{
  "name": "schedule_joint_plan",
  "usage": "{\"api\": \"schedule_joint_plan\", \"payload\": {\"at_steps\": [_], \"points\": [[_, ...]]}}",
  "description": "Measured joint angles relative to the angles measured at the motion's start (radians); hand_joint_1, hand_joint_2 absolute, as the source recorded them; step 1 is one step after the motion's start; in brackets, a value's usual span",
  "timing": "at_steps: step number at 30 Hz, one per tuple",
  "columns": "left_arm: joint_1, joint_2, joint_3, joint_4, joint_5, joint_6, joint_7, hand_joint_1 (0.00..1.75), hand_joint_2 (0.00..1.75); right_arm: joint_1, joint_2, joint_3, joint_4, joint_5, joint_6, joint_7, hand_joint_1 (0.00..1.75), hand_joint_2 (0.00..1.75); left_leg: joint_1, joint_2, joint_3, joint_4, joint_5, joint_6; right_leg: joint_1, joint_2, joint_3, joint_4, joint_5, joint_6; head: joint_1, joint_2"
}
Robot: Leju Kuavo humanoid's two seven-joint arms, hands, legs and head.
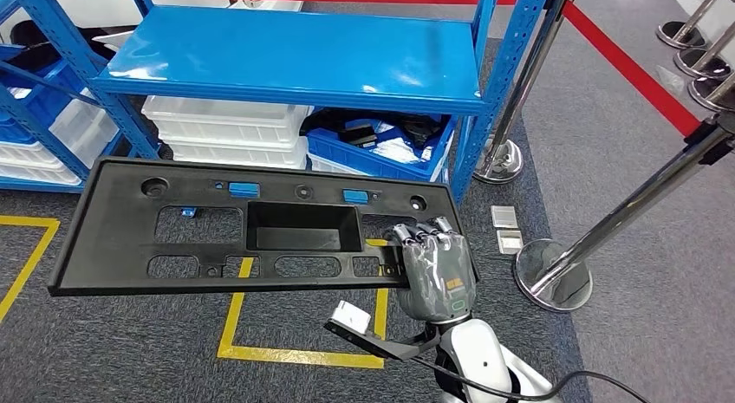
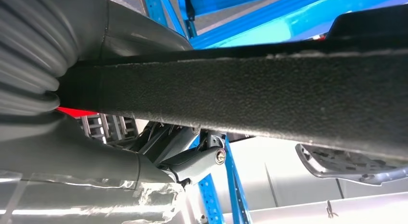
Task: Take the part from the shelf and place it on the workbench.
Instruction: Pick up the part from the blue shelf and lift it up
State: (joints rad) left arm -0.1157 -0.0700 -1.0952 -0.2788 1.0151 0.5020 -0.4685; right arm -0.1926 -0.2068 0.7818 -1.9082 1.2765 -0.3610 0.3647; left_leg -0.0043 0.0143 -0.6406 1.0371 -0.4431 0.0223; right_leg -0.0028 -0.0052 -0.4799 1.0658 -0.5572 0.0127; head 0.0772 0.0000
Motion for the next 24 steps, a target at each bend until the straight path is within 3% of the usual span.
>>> {"api": "schedule_joint_plan", "payload": {"at_steps": [2, 4, 6, 8, 9, 10, 11, 12, 14, 16, 19, 21, 23, 24], "points": [[0.0, 0.0, 0.0, 0.0, 0.001, 0.0, 0.0, 0.0, 1.75, -0.001, 0.0, 0.0, -0.001, 0.001, 0.001, 0.0, 1.75, 1.75, 0.001, 0.0, -0.006, 0.001, 0.018, -0.011, 0.007, 0.001, 0.038, -0.073, -0.021, -0.01, 0.0, 0.0], [0.0, 0.0, 0.0, 0.0, 0.004, 0.0, 0.0, 0.0, 1.75, -0.001, 0.0, 0.0, -0.002, 0.001, 0.002, 0.0, 1.75, 1.75, 0.004, -0.003, -0.016, 0.006, 0.016, -0.024, 0.003, -0.002, 0.024, -0.08, -0.001, -0.023, 0.002, 0.0], [0.001, 0.0, 0.0, 0.0, 0.007, 0.001, -0.001, 0.0, 1.75, -0.001, 0.0, 0.0, -0.002, 0.001, 0.003, 0.001, 1.75, 1.75, 0.006, -0.007, -0.041, 0.067, -0.057, -0.037, -0.004, -0.006, -0.002, -0.084, 0.025, -0.036, -0.008, 0.0], [0.001, 0.0, 0.0, 0.0, 0.01, 0.001, -0.002, 0.0, 1.75, -0.001, 0.0, 0.0, -0.002, 0.001, 0.003, 0.002, 1.75, 1.75, 0.013, -0.008, -0.068, 0.184, -0.151, -0.049, -0.004, -0.008, -0.033, -0.079, 0.047, -0.041, -0.023, 0.0], [0.0, 0.0, 0.0, 0.0, 0.011, 0.001, -0.003, 0.0, 1.75, -0.001, 0.0, 0.0, -0.002, 0.001, 0.003, 0.002, 1.75, 1.75, 0.016, -0.008, -0.073, 0.237, -0.172, -0.054, -0.004, -0.009, -0.05, -0.076, 0.057, -0.04, -0.027, 0.0], [0.0, 0.0, 0.0, 0.0, 0.011, 0.001, -0.003, 0.0, 1.75, -0.001, 0.0, 0.0, -0.002, 0.001, 0.003, 0.002, 1.75, 1.75, 0.02, -0.008, -0.067, 0.268, -0.169, -0.058, -0.005, -0.009, -0.067, -0.071, 0.066, -0.037, -0.03, 0.0], [0.0, 0.0, 0.0, 0.0, 0.011, 0.001, -0.003, 0.0, 1.75, -0.001, 0.0, 0.0, -0.002, 0.001, 0.003, 0.002, 1.75, 1.75, 0.024, -0.008, -0.046, 0.269, -0.147, -0.062, -0.007, -0.009, -0.085, -0.064, 0.074, -0.034, -0.032, 0.0], [0.0, 0.0, 0.0, 0.0, 0.011, 0.001, -0.003, 0.0, 1.75, -0.001, 0.0, 0.0, -0.002, 0.001, 0.003, 0.003, 1.75, 1.75, 0.028, -0.008, -0.008, 0.235, -0.118, -0.065, -0.01, -0.009, -0.103, -0.055, 0.081, -0.029, -0.035, 0.0], [0.0, 0.0, 0.0, 0.0, 0.01, 0.001, -0.004, 0.0, 1.75, -0.001, 0.0, 0.0, -0.002, 0.0, 0.002, 0.004, 1.75, 1.75, 0.033, -0.01, 0.091, 0.1, -0.094, -0.069, -0.013, -0.008, -0.133, -0.036, 0.091, -0.018, -0.041, 0.0], [-0.001, 0.0, 0.0, 0.0, 0.008, 0.001, -0.007, 0.0, 1.75, 0.0, 0.0, 0.0, -0.003, 0.0, -0.001, 0.006, 1.75, 1.75, 0.031, -0.012, 0.151, -0.001, -0.114, -0.06, -0.011, -0.008, -0.148, -0.024, 0.101, -0.005, -0.044, 0.0], [0.001, 0.0, 0.0, 0.0, 0.006, 0.002, -0.008, 0.0, 1.75, 0.0, 0.0, 0.0, -0.003, -0.001, -0.002, 0.006, 1.75, 1.75, 0.027, -0.009, 0.146, -0.024, -0.11, -0.032, -0.013, -0.008, -0.158, -0.02, 0.11, 0.016, -0.038, 0.0], [0.002, 0.0, 0.0, 0.0, 0.006, 0.002, -0.008, 0.0, 1.75, 0.001, 0.0, -0.001, -0.004, -0.001, -0.002, 0.006, 1.75, 1.75, 0.027, -0.004, 0.13, -0.027, -0.093, -0.012, -0.016, -0.005, -0.182, 0.037, 0.059, 0.024, -0.032, 0.0], [0.002, 0.0, 0.0, 0.0, 0.005, 0.002, -0.008, 0.0, 1.75, 0.001, 0.0, -0.001, -0.004, -0.002, -0.002, 0.006, 1.75, 1.75, 0.023, -0.002, 0.108, -0.026, -0.076, -0.001, -0.017, -0.002, -0.224, 0.162, -0.025, 0.027, -0.019, 0.0], [0.002, 0.0, 0.0, 0.0, 0.005, 0.002, -0.008, 0.0, 1.75, 0.002, 0.0, -0.001, -0.004, -0.002, -0.002, 0.006, 1.75, 1.75, 0.02, -0.002, 0.097, -0.025, -0.069, 0.0, -0.017, -0.001, -0.239, 0.219, -0.053, 0.028, -0.014, 0.0]]}}
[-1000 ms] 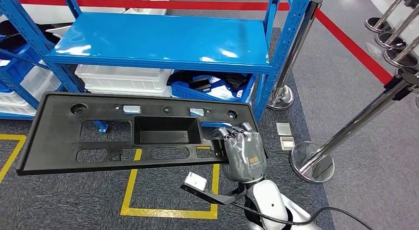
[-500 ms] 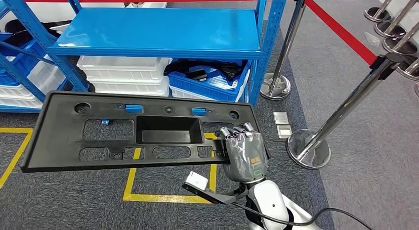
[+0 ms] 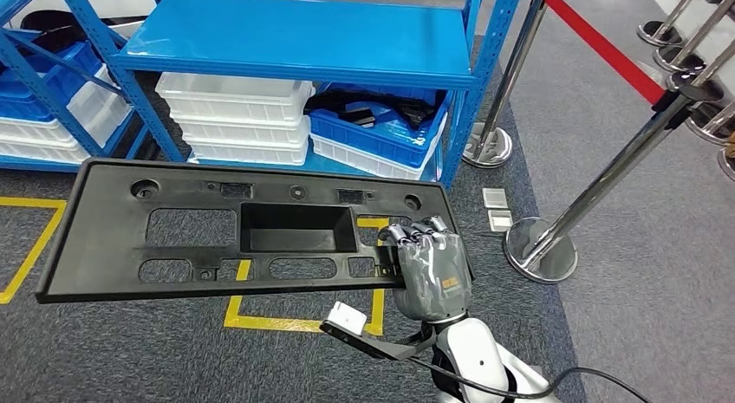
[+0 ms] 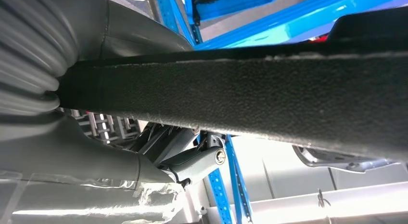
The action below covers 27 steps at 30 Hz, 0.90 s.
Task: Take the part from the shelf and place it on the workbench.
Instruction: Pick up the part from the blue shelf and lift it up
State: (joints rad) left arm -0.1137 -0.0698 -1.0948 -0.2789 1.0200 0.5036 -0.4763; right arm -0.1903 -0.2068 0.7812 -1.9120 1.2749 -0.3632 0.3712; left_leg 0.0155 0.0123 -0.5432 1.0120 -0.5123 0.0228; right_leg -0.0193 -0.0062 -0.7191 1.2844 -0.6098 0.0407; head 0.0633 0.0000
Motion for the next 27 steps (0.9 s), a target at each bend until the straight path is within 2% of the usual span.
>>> {"api": "schedule_joint_plan", "payload": {"at_steps": [1, 2, 3, 5, 6, 7, 9, 11, 13, 15, 16, 17, 18, 19, 21, 22, 25, 26, 27], "points": [[0.001, 0.0, 0.0, 0.0, 0.0, 0.0, 0.0, 0.0, 1.75, 0.001, 0.0, 0.0, 0.0, 0.0, 0.0, 0.0, 1.75, 1.75, -0.003, 0.0, -0.01, 0.001, 0.006, 0.001, 0.0, 0.001, 0.0, 0.028, -0.01, -0.001, 0.005, 0.0], [0.001, 0.0, 0.0, 0.0, 0.001, 0.0, 0.0, 0.0, 1.75, 0.002, 0.0, 0.0, 0.0, -0.001, 0.0, 0.0, 1.75, 1.75, -0.005, 0.0, -0.018, 0.003, 0.011, 0.001, 0.001, 0.001, 0.02, 0.016, -0.001, -0.003, 0.008, 0.0], [0.002, 0.0, 0.0, 0.0, 0.002, 0.0, 0.0, 0.0, 1.75, 0.002, 0.0, 0.0, 0.0, -0.002, -0.001, 0.0, 1.75, 1.75, -0.007, 0.0, -0.024, 0.004, 0.015, 0.0, 0.002, 0.001, 0.057, -0.033, 0.023, -0.008, 0.011, 0.0], [0.002, 0.0, 0.0, 0.0, 0.004, 0.0, 0.0, 0.0, 1.75, 0.002, 0.0, 0.0, 0.0, -0.008, -0.005, -0.002, 1.75, 1.75, -0.011, 0.0, -0.03, 0.008, 0.019, -0.004, 0.008, 0.001, 0.146, -0.175, 0.071, -0.022, 0.013, 0.0], [0.001, 0.0, 0.0, 0.0, 0.004, 0.0, 0.0, 0.0, 1.75, 0.002, 0.0, 0.0, -0.001, -0.014, -0.009, -0.004, 1.75, 1.75, -0.012, 0.0, -0.033, 0.01, 0.022, -0.008, 0.012, 0.001, 0.173, -0.226, 0.082, -0.028, 0.013, 0.0], [0.001, -0.001, 0.0, 0.0, 0.005, 0.0, 0.0, 0.0, 1.75, 0.001, 0.0, 0.0, -0.001, -0.023, -0.014, -0.008, 1.75, 1.75, -0.012, 0.0, -0.038, 0.013, 0.025, -0.013, 0.015, 0.001, 0.184, -0.253, 0.085, -0.033, 0.012, 0.0], [0.001, -0.001, 0.0, 0.0, 0.006, 0.0, 0.0, 0.0, 1.75, 0.001, 0.0, 0.0, -0.001, -0.041, -0.027, -0.015, 1.75, 1.75, -0.011, 0.001, -0.044, 0.012, 0.033, -0.025, 0.019, 0.002, 0.181, -0.264, 0.086, -0.039, 0.011, 0.0], [0.0, 0.0, 0.0, 0.0, 0.006, 0.0, 0.0, 0.0, 1.75, 0.001, 0.0, 0.0, -0.001, -0.055, -0.036, -0.022, 1.75, 1.75, -0.01, 0.0, -0.051, 0.026, 0.021, -0.037, 0.013, 0.0, 0.18, -0.275, 0.096, -0.049, 0.01, 0.0], [0.0, 0.001, 0.0, 0.0, 0.007, 0.0, 0.001, 0.0, 1.75, -0.001, 0.0, 0.0, -0.001, -0.061, -0.043, -0.026, 1.75, 1.75, -0.009, -0.004, -0.086, 0.111, -0.035, -0.047, 0.007, -0.004, 0.178, -0.283, 0.106, -0.057, 0.001, 0.0], [0.002, 0.002, 0.0, 0.0, 0.008, 0.0, 0.001, 0.0, 1.75, -0.002, 0.0, 0.0, -0.001, -0.061, -0.048, -0.026, 1.75, 1.75, -0.007, -0.005, -0.136, 0.236, -0.096, -0.053, 0.008, -0.007, 0.171, -0.278, 0.108, -0.059, -0.012, 0.0], [0.003, 0.002, 0.0, 0.0, 0.009, 0.001, 0.001, 0.0, 1.75, -0.002, 0.0, 0.0, -0.001, -0.06, -0.051, -0.024, 1.75, 1.75, -0.006, -0.005, -0.147, 0.272, -0.105, -0.055, 0.008, -0.008, 0.168, -0.274, 0.108, -0.059, -0.016, 0.0], [0.003, 0.002, 0.0, 0.0, 0.009, 0.002, 0.001, 0.0, 1.75, -0.002, 0.0, 0.0, -0.001, -0.058, -0.054, -0.022, 1.75, 1.75, -0.005, -0.005, -0.142, 0.273, -0.096, -0.055, 0.009, -0.007, 0.166, -0.272, 0.108, -0.059, -0.021, 0.0], [0.003, 0.003, 0.0, 0.0, 0.009, 0.002, 0.002, 0.0, 1.75, -0.001, 0.0, -0.001, -0.001, -0.056, -0.057, -0.02, 1.75, 1.75, -0.004, -0.005, -0.119, 0.237, -0.07, -0.054, 0.008, -0.007, 0.165, -0.269, 0.107, -0.059, -0.025, 0.0], [0.003, 0.003, 0.0, 0.0, 0.008, 0.003, 0.002, 0.0, 1.75, -0.001, 0.0, -0.001, -0.001, -0.053, -0.06, -0.017, 1.75, 1.75, -0.003, -0.005, -0.083, 0.171, -0.037, -0.052, 0.008, -0.006, 0.165, -0.266, 0.107, -0.058, -0.028, 0.0], [0.003, 0.004, 0.0, 0.0, 0.006, 0.003, 0.002, 0.0, 1.75, 0.0, -0.001, -0.004, -0.001, -0.048, -0.066, -0.01, 1.75, 1.75, -0.004, -0.006, -0.026, 0.056, 0.001, -0.045, 0.011, -0.003, 0.16, -0.26, 0.106, -0.052, -0.034, 0.0], [0.003, 0.005, -0.001, 0.0, 0.004, 0.002, 0.002, 0.0, 1.75, 0.001, -0.001, -0.007, -0.001, -0.046, -0.068, -0.006, 1.75, 1.75, -0.005, -0.006, -0.016, 0.027, 0.006, -0.041, 0.013, -0.002, 0.157, -0.257, 0.106, -0.047, -0.034, 0.0], [0.005, 0.005, -0.002, 0.0, -0.001, 0.0, 0.003, 0.0, 1.75, 0.008, -0.002, -0.019, -0.001, -0.059, -0.076, 0.001, 1.75, 1.75, -0.008, -0.006, -0.02, 0.016, 0.008, -0.022, 0.013, -0.001, 0.15, -0.255, 0.109, -0.031, -0.029, 0.0], [0.004, 0.005, -0.002, 0.0, -0.002, 0.0, 0.004, 0.0, 1.75, 0.012, -0.003, -0.023, -0.002, -0.072, -0.081, 0.0, 1.75, 1.75, -0.007, -0.005, -0.021, 0.013, 0.012, -0.015, 0.012, -0.001, 0.147, -0.247, 0.1, -0.025, -0.027, 0.0], [0.003, 0.005, -0.002, 0.0, -0.004, -0.001, 0.005, 0.0, 1.75, 0.017, -0.004, -0.027, -0.004, -0.088, -0.087, -0.002, 1.75, 1.75, -0.005, -0.004, -0.022, 0.009, 0.016, -0.008, 0.011, 0.0, 0.137, -0.222, 0.08, -0.02, -0.023, 0.0]]}}
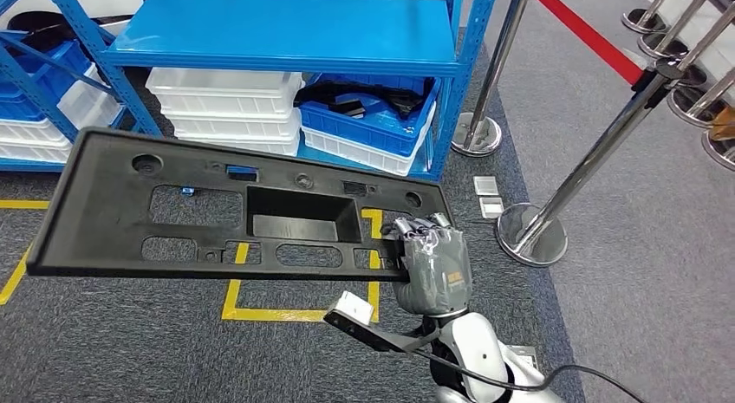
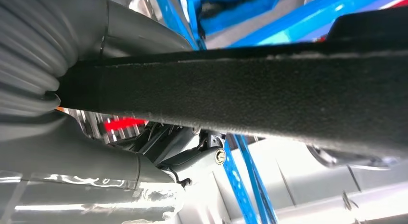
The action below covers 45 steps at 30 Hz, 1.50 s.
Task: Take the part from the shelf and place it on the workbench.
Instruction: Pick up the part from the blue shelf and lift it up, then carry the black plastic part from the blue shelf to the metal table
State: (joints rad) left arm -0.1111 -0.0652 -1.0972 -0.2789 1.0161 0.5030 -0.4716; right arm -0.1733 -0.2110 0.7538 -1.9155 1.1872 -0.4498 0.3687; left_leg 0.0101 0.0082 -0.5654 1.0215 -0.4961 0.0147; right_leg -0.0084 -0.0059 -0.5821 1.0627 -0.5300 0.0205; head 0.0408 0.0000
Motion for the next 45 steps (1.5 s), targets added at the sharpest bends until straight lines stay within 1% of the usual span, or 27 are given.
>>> {"api": "schedule_joint_plan", "payload": {"at_steps": [3, 4, 5, 6, 8, 10, 13, 15, 18, 20, 21, 23, 25, 26, 28, 30, 31, 33, 34, 35, 36, 37, 39, 40, 42, 44, 45], "points": [[-0.005, 0.0, -0.001, 0.0, -0.003, -0.001, 0.001, 0.0, 1.75, 0.015, -0.003, -0.013, -0.003, -0.02, -0.018, -0.005, 1.75, 1.75, -0.001, 0.001, -0.007, -0.002, 0.007, 0.011, -0.002, 0.001, -0.075, 0.18, -0.099, 0.008, 0.02, 0.0], [-0.005, 0.0, -0.002, 0.0, -0.003, -0.001, 0.002, 0.0, 1.75, 0.022, -0.004, -0.018, -0.004, -0.018, -0.023, -0.006, 1.75, 1.75, -0.002, 0.002, -0.01, -0.002, 0.008, 0.012, -0.002, 0.001, -0.096, 0.231, -0.114, 0.009, 0.025, 0.0], [-0.005, 0.0, -0.002, 0.0, -0.004, -0.001, 0.003, 0.0, 1.75, 0.029, -0.005, -0.023, -0.005, -0.014, -0.027, -0.006, 1.75, 1.75, -0.003, 0.001, -0.011, -0.001, 0.009, 0.012, -0.002, 0.001, -0.101, 0.248, -0.11, 0.008, 0.029, 0.0], [-0.006, 0.0, -0.003, 0.0, -0.005, -0.001, 0.004, 0.0, 1.75, 0.035, -0.006, -0.027, -0.007, -0.008, -0.028, -0.006, 1.75, 1.75, -0.004, -0.002, -0.011, 0.0, 0.009, 0.012, -0.002, 0.003, -0.085, 0.223, -0.087, 0.005, 0.032, 0.0], [-0.009, -0.002, -0.005, 0.0, -0.007, -0.001, 0.005, 0.0, 1.75, 0.041, -0.009, -0.036, -0.014, 0.004, -0.027, -0.006, 1.75, 1.75, -0.005, -0.009, -0.013, 0.003, 0.011, 0.01, -0.001, 0.022, -0.017, 0.09, -0.021, -0.005, 0.038, 0.0], [-0.017, -0.004, -0.008, 0.0, -0.01, -0.002, 0.006, 0.0, 1.75, 0.047, -0.01, -0.045, -0.022, 0.015, -0.024, -0.003, 1.75, 1.75, -0.005, -0.019, -0.02, 0.007, 0.014, 0.002, 0.001, 0.046, 0.03, -0.017, 0.01, -0.013, 0.036, 0.0], [-0.023, -0.006, -0.012, 0.0, -0.012, -0.003, 0.007, 0.0, 1.75, 0.055, -0.012, -0.054, -0.029, 0.028, -0.022, 0.003, 1.75, 1.75, -0.003, -0.034, -0.03, 0.008, 0.022, -0.017, 0.003, 0.041, 0.035, -0.043, 0.016, -0.022, 0.034, 0.0], [-0.023, -0.005, -0.013, 0.0, -0.013, -0.004, 0.009, 0.0, 1.75, 0.058, -0.012, -0.059, -0.032, 0.035, -0.018, 0.006, 1.75, 1.75, -0.003, -0.034, -0.042, 0.038, -0.001, -0.029, -0.003, 0.025, 0.036, -0.053, 0.025, -0.033, 0.028, 0.0], [-0.025, -0.005, -0.014, 0.0, -0.015, -0.007, 0.013, 0.0, 1.75, 0.063, -0.013, -0.065, -0.036, 0.038, -0.013, 0.009, 1.75, 1.75, 0.001, -0.026, -0.113, 0.208, -0.096, -0.044, -0.005, -0.004, 0.034, -0.056, 0.03, -0.042, 0.003, 0.0], [-0.024, -0.005, -0.015, 0.0, -0.016, -0.011, 0.015, 0.0, 1.75, 0.065, -0.013, -0.068, -0.037, 0.041, -0.009, 0.009, 1.75, 1.75, 0.003, -0.023, -0.141, 0.284, -0.117, -0.049, -0.004, -0.022, 0.032, -0.054, 0.03, -0.042, -0.008, 0.0], [-0.024, -0.005, -0.015, 0.0, -0.017, -0.011, 0.016, 0.0, 1.75, 0.067, -0.013, -0.069, -0.037, 0.042, -0.007, 0.009, 1.75, 1.75, 0.003, -0.02, -0.128, 0.266, -0.1, -0.05, -0.004, -0.032, 0.031, -0.053, 0.03, -0.041, -0.012, 0.0], [-0.024, -0.005, -0.016, 0.0, -0.019, -0.012, 0.017, 0.0, 1.75, 0.068, -0.013, -0.071, -0.037, 0.045, -0.005, 0.009, 1.75, 1.75, 0.003, 0.005, -0.059, 0.138, -0.039, -0.046, -0.004, -0.048, 0.033, -0.051, 0.027, -0.037, -0.02, 0.0], [-0.027, -0.005, -0.016, 0.0, -0.02, -0.012, 0.017, 0.0, 1.75, 0.068, -0.013, -0.073, -0.039, 0.048, -0.004, 0.01, 1.75, 1.75, -0.002, 0.037, -0.006, 0.024, -0.001, -0.036, 0.001, -0.061, 0.033, -0.046, 0.023, -0.029, -0.024, 0.0], [-0.028, -0.005, -0.016, 0.0, -0.021, -0.012, 0.017, 0.0, 1.75, 0.068, -0.013, -0.073, -0.04, 0.049, -0.003, 0.011, 1.75, 1.75, -0.005, 0.044, 0.0, 0.004, 0.002, -0.03, 0.004, -0.068, 0.033, -0.044, 0.022, -0.025, -0.024, 0.0], [-0.027, -0.005, -0.016, 0.0, -0.021, -0.012, 0.018, 0.0, 1.75, 0.068, -0.013, -0.073, -0.041, 0.05, 0.0, 0.011, 1.75, 1.75, -0.007, 0.03, -0.004, -0.002, 0.007, -0.017, 0.005, -0.081, 0.034, -0.045, 0.022, -0.015, -0.02, 0.0], [-0.027, -0.005, -0.017, 0.0, -0.021, -0.012, 0.018, 0.0, 1.75, 0.067, -0.013, -0.074, -0.042, 0.051, 0.003, 0.012, 1.75, 1.75, -0.004, 0.016, -0.007, -0.009, 0.015, -0.002, 0.0, -0.063, 0.026, -0.023, 0.0, -0.004, -0.016, 0.0], [-0.028, -0.005, -0.017, 0.0, -0.021, -0.012, 0.018, 0.0, 1.75, 0.067, -0.013, -0.075, -0.043, 0.051, 0.005, 0.012, 1.75, 1.75, -0.002, 0.009, -0.008, -0.012, 0.019, 0.005, -0.002, -0.044, 0.011, 0.014, -0.027, 0.0, -0.012, 0.0], [-0.028, -0.006, -0.017, 0.0, -0.02, -0.012, 0.018, 0.0, 1.75, 0.067, -0.013, -0.075, -0.043, 0.052, 0.008, 0.012, 1.75, 1.75, -0.001, -0.007, -0.013, -0.012, 0.023, 0.011, -0.004, -0.009, -0.044, 0.143, -0.098, 0.005, 0.001, 0.0], [-0.028, -0.006, -0.017, 0.0, -0.02, -0.012, 0.018, 0.0, 1.75, 0.068, -0.013, -0.075, -0.043, 0.052, 0.009, 0.012, 1.75, 1.75, -0.001, -0.016, -0.015, -0.012, 0.024, 0.011, -0.004, -0.003, -0.072, 0.205, -0.122, 0.006, 0.008, 0.0], [-0.027, -0.006, -0.017, 0.0, -0.019, -0.012, 0.018, 0.0, 1.75, 0.068, -0.013, -0.074, -0.043, 0.052, 0.011, 0.012, 1.75, 1.75, -0.001, -0.026, -0.016, -0.011, 0.025, 0.011, -0.005, 0.0, -0.087, 0.239, -0.126, 0.007, 0.013, 0.0], [-0.026, -0.006, -0.017, 0.001, -0.017, -0.012, 0.018, 0.0, 1.75, 0.068, -0.013, -0.074, -0.043, 0.051, 0.013, 0.012, 1.75, 1.75, -0.001, -0.037, -0.017, -0.009, 0.026, 0.011, -0.005, 0.002, -0.082, 0.233, -0.11, 0.006, 0.017, 0.0], [-0.026, -0.006, -0.017, 0.001, -0.015, -0.012, 0.018, 0.0, 1.75, 0.068, -0.014, -0.075, -0.043, 0.051, 0.014, 0.011, 1.75, 1.75, -0.001, -0.048, -0.016, -0.007, 0.026, 0.01, -0.005, 0.007, -0.06, 0.189, -0.077, 0.004, 0.021, 0.0], [-0.027, -0.006, -0.017, 0.001, -0.013, -0.012, 0.018, 0.0, 1.75, 0.067, -0.014, -0.074, -0.043, 0.05, 0.016, 0.01, 1.75, 1.75, -0.001, -0.07, -0.019, -0.001, 0.025, 0.005, -0.008, 0.042, 0.005, 0.049, -0.011, -0.002, 0.028, 0.0], [-0.028, -0.007, -0.017, 0.001, -0.012, -0.012, 0.018, 0.0, 1.75, 0.066, -0.014, -0.074, -0.043, 0.049, 0.017, 0.01, 1.75, 1.75, -0.001, -0.081, -0.023, 0.003, 0.026, -0.001, -0.008, 0.062, 0.026, -0.001, 0.005, -0.004, 0.03, 0.0], [-0.027, -0.007, -0.017, 0.001, -0.011, -0.012, 0.017, 0.0, 1.75, 0.064, -0.014, -0.074, -0.044, 0.047, 0.019, 0.008, 1.75, 1.75, 0.0, -0.1, -0.034, 0.005, 0.031, -0.015, -0.006, 0.078, 0.036, -0.034, 0.008, -0.009, 0.027, 0.0], [-0.024, -0.007, -0.017, 0.001, -0.01, -0.011, 0.016, 0.0, 1.75, 0.06, -0.014, -0.074, -0.044, 0.043, 0.022, 0.008, 1.75, 1.75, 0.002, -0.112, -0.04, 0.006, 0.034, -0.027, -0.007, 0.056, 0.036, -0.039, 0.014, -0.02, 0.025, 0.0], [-0.023, -0.007, -0.017, 0.001, -0.01, -0.011, 0.016, 0.0, 1.75, 0.058, -0.014, -0.074, -0.044, 0.042, 0.023, 0.007, 1.75, 1.75, 0.001, -0.1, -0.046, 0.02, 0.025, -0.033, -0.009, 0.044, 0.036, -0.043, 0.018, -0.026, 0.021, 0.0]]}}
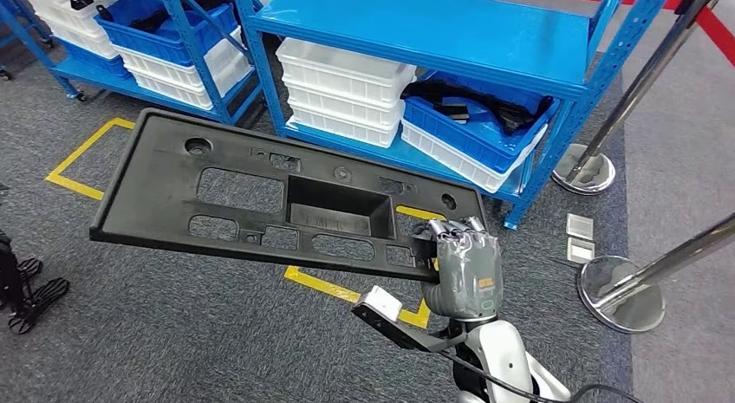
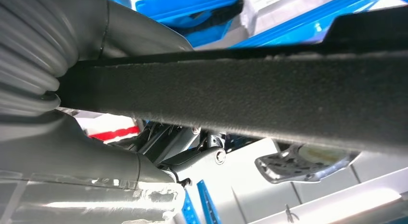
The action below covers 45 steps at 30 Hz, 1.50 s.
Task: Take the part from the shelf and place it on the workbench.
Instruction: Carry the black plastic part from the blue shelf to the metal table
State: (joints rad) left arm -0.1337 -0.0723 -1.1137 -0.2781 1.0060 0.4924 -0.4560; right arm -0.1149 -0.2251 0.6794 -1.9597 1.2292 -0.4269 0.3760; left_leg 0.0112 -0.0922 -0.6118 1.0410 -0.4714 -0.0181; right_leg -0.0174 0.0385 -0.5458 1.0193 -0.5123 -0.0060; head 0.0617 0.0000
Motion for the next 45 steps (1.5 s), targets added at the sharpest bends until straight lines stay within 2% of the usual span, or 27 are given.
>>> {"api": "schedule_joint_plan", "payload": {"at_steps": [3, 4, 5, 6, 8, 10, 12, 14, 16, 18, 20, 21, 22, 23, 25, 27, 29, 31, 33, 35, 36, 37, 38, 40, 42, 44, 45], "points": [[-0.001, 0.0, 0.0, 0.0, 0.0, 0.0, -0.001, 0.0, 1.75, -0.003, 0.001, 0.0, 0.0, -0.003, 0.002, -0.002, 1.75, 1.75, -0.001, 0.064, -0.066, 0.149, -0.085, -0.012, 0.0, -0.042, 0.001, -0.007, 0.005, -0.014, -0.026, 0.0], [-0.001, 0.0, 0.0, 0.0, 0.0, 0.0, -0.001, 0.0, 1.75, -0.003, 0.001, 0.0, 0.0, -0.004, 0.003, -0.002, 1.75, 1.75, 0.001, 0.073, -0.093, 0.211, -0.112, -0.015, 0.002, -0.057, 0.0, -0.006, 0.004, -0.016, -0.031, 0.0], [-0.001, 0.0, 0.0, 0.0, -0.001, 0.0, -0.001, 0.0, 1.75, -0.003, 0.001, 0.0, 0.0, -0.004, 0.004, -0.002, 1.75, 1.75, 0.001, 0.078, -0.109, 0.252, -0.124, -0.016, 0.004, -0.071, 0.0, -0.006, 0.004, -0.017, -0.034, 0.0], [-0.001, 0.0, 0.0, 0.0, -0.002, 0.0, -0.001, 0.0, 1.75, -0.002, 0.001, 0.0, 0.0, -0.005, 0.004, -0.002, 1.75, 1.75, 0.001, 0.081, -0.108, 0.256, -0.117, -0.016, 0.004, -0.084, 0.0, -0.006, 0.003, -0.017, -0.037, 0.0], [-0.001, 0.0, 0.0, 0.0, -0.007, -0.001, -0.001, 0.0, 1.75, -0.002, 0.001, 0.0, 0.0, -0.005, 0.005, -0.002, 1.75, 1.75, 0.0, 0.095, -0.048, 0.153, -0.06, -0.01, 0.006, -0.107, 0.002, -0.006, 0.002, -0.015, -0.043, 0.0], [-0.003, 0.0, 0.0, 0.0, -0.011, -0.001, 0.0, 0.0, 1.75, -0.003, 0.001, 0.0, 0.0, -0.005, 0.005, -0.002, 1.75, 1.75, -0.008, 0.133, 0.02, 0.022, -0.016, 0.003, 0.01, -0.125, 0.005, -0.005, -0.002, -0.009, -0.048, 0.0], [-0.005, 0.0, 0.0, 0.0, -0.013, -0.002, 0.001, 0.0, 1.75, -0.003, 0.001, 0.0, 0.0, -0.005, 0.005, -0.002, 1.75, 1.75, -0.016, 0.149, 0.036, -0.023, -0.009, 0.013, 0.014, -0.14, 0.006, -0.004, -0.005, -0.001, -0.049, 0.0], [-0.004, 0.0, 0.0, 0.0, -0.013, -0.002, 0.001, 0.0, 1.75, -0.003, 0.001, 0.0, 0.0, -0.005, 0.006, -0.002, 1.75, 1.75, -0.014, 0.13, 0.033, -0.028, -0.003, 0.022, 0.014, -0.149, 0.01, -0.003, -0.008, 0.009, -0.047, 0.0], [-0.005, 0.0, 0.0, 0.0, -0.013, -0.002, 0.001, 0.0, 1.75, -0.004, 0.001, 0.0, 0.0, -0.005, 0.006, -0.002, 1.75, 1.75, -0.007, 0.113, 0.034, -0.038, 0.005, 0.034, 0.011, -0.113, -0.002, 0.032, -0.04, 0.019, -0.043, 0.0], [-0.007, 0.0, 0.0, 0.0, -0.014, -0.003, 0.002, 0.0, 1.75, -0.002, 0.001, 0.0, 0.0, -0.005, 0.006, -0.002, 1.75, 1.75, -0.004, 0.096, 0.033, -0.042, 0.01, 0.041, 0.007, -0.062, -0.052, 0.145, -0.105, 0.024, -0.033, 0.0], [-0.008, -0.001, 0.0, 0.0, -0.014, -0.004, 0.002, 0.0, 1.75, 0.001, 0.001, 0.0, 0.0, -0.005, 0.006, -0.002, 1.75, 1.75, -0.004, 0.074, 0.03, -0.039, 0.011, 0.043, 0.006, -0.046, -0.107, 0.262, -0.147, 0.028, -0.022, 0.0], [-0.007, -0.001, 0.0, 0.0, -0.014, -0.004, 0.002, 0.0, 1.75, 0.002, 0.0, 0.0, 0.0, -0.005, 0.006, -0.002, 1.75, 1.75, -0.003, 0.063, 0.029, -0.037, 0.011, 0.043, 0.005, -0.044, -0.115, 0.278, -0.14, 0.03, -0.018, 0.0], [-0.006, -0.001, 0.0, 0.0, -0.014, -0.004, 0.002, 0.0, 1.75, 0.003, 0.0, 0.0, 0.0, -0.005, 0.006, -0.002, 1.75, 1.75, -0.002, 0.05, 0.029, -0.034, 0.01, 0.042, 0.003, -0.042, -0.105, 0.254, -0.114, 0.031, -0.014, 0.0], [-0.006, -0.001, 0.0, 0.0, -0.014, -0.005, 0.002, 0.0, 1.75, 0.003, -0.001, 0.0, 0.0, -0.005, 0.006, -0.002, 1.75, 1.75, 0.0, 0.037, 0.029, -0.03, 0.009, 0.04, 0.0, -0.035, -0.079, 0.195, -0.075, 0.032, -0.01, 0.0], [-0.007, -0.001, 0.0, 0.0, -0.014, -0.007, 0.003, 0.0, 1.75, 0.002, -0.001, 0.0, 0.0, -0.005, 0.006, -0.002, 1.75, 1.75, 0.001, 0.013, 0.023, -0.019, 0.005, 0.031, -0.008, 0.006, -0.023, 0.068, -0.021, 0.032, 0.0, 0.0], [-0.007, -0.001, 0.0, 0.0, -0.014, -0.009, 0.003, 0.0, 1.75, 0.003, -0.001, 0.0, -0.001, -0.005, 0.008, -0.003, 1.75, 1.75, 0.001, -0.008, 0.012, -0.011, 0.006, 0.017, -0.009, 0.033, -0.005, 0.018, -0.013, 0.025, 0.001, 0.0], [-0.005, -0.001, 0.0, 0.0, -0.014, -0.01, 0.003, 0.0, 1.75, 0.002, -0.002, 0.0, -0.001, -0.005, 0.01, -0.004, 1.75, 1.75, 0.004, -0.023, 0.005, -0.011, 0.01, 0.004, -0.006, 0.015, -0.006, 0.014, -0.009, 0.011, -0.002, 0.0], [-0.003, 0.0, 0.0, 0.0, -0.013, -0.01, 0.003, 0.0, 1.75, -0.002, -0.003, 0.0, -0.002, -0.005, 0.012, -0.006, 1.75, 1.75, 0.003, 0.006, -0.009, 0.017, -0.008, -0.007, -0.006, -0.009, -0.004, 0.007, -0.003, -0.004, -0.009, 0.0], [-0.004, 0.001, 0.0, 0.0, -0.013, -0.01, 0.003, 0.0, 1.75, -0.003, -0.002, 0.0, -0.002, -0.006, 0.015, -0.008, 1.75, 1.75, 0.001, 0.055, -0.054, 0.117, -0.064, -0.013, -0.006, -0.036, -0.004, 0.004, -0.001, -0.012, -0.024, 0.0], [-0.005, 0.001, 0.0, 0.0, -0.013, -0.01, 0.003, 0.0, 1.75, -0.004, -0.002, 0.0, -0.003, -0.008, 0.016, -0.012, 1.75, 1.75, 0.002, 0.075, -0.109, 0.237, -0.113, -0.017, -0.002, -0.065, -0.004, 0.004, -0.003, -0.016, -0.033, 0.0], [-0.004, 0.001, 0.0, 0.0, -0.013, -0.01, 0.003, 0.0, 1.75, -0.004, -0.002, 0.001, -0.003, -0.008, 0.017, -0.013, 1.75, 1.75, 0.003, 0.078, -0.119, 0.262, -0.115, -0.017, -0.001, -0.08, -0.003, 0.005, -0.005, -0.016, -0.035, 0.0], [-0.003, 0.001, 0.0, 0.0, -0.012, -0.01, 0.003, 0.0, 1.75, -0.005, -0.002, 0.001, -0.003, -0.009, 0.017, -0.015, 1.75, 1.75, 0.003, 0.082, -0.11, 0.248, -0.1, -0.015, 0.0, -0.092, -0.002, 0.005, -0.006, -0.016, -0.037, 0.0], [-0.003, 0.001, 0.0, 0.0, -0.012, -0.01, 0.003, 0.0, 1.75, -0.006, -0.002, 0.001, -0.003, -0.01, 0.017, -0.016, 1.75, 1.75, 0.002, 0.089, -0.083, 0.197, -0.07, -0.012, 0.0, -0.104, 0.0, 0.005, -0.008, -0.015, -0.039, 0.0], [-0.003, 0.001, 0.0, 0.0, -0.012, -0.01, 0.003, 0.0, 1.75, -0.011, -0.002, 0.001, -0.003, -0.011, 0.017, -0.018, 1.75, 1.75, -0.005, 0.133, -0.016, 0.061, -0.017, -0.002, 0.003, -0.124, 0.006, 0.006, -0.014, -0.008, -0.045, 0.0], [-0.003, 0.001, 0.0, 0.0, -0.012, -0.01, 0.002, 0.0, 1.75, -0.015, -0.002, 0.001, -0.003, -0.012, 0.018, -0.02, 1.75, 1.75, -0.014, 0.161, 0.012, -0.006, -0.001, 0.011, 0.008, -0.141, 0.01, 0.006, -0.019, 0.001, -0.048, 0.0], [-0.002, 0.001, 0.0, 0.0, -0.012, -0.01, 0.002, 0.0, 1.75, -0.018, -0.002, 0.002, -0.003, -0.012, 0.02, -0.022, 1.75, 1.75, -0.017, 0.142, 0.01, -0.01, 0.0, 0.021, 0.01, -0.158, 0.015, 0.003, -0.021, 0.011, -0.047, 0.0], [-0.001, 0.001, 0.0, 0.0, -0.012, -0.01, 0.002, 0.0, 1.75, -0.019, -0.002, 0.002, -0.003, -0.013, 0.021, -0.023, 1.75, 1.75, -0.015, 0.132, 0.012, -0.015, 0.002, 0.027, 0.008, -0.152, 0.017, 0.005, -0.027, 0.016, -0.046, 0.0]]}}
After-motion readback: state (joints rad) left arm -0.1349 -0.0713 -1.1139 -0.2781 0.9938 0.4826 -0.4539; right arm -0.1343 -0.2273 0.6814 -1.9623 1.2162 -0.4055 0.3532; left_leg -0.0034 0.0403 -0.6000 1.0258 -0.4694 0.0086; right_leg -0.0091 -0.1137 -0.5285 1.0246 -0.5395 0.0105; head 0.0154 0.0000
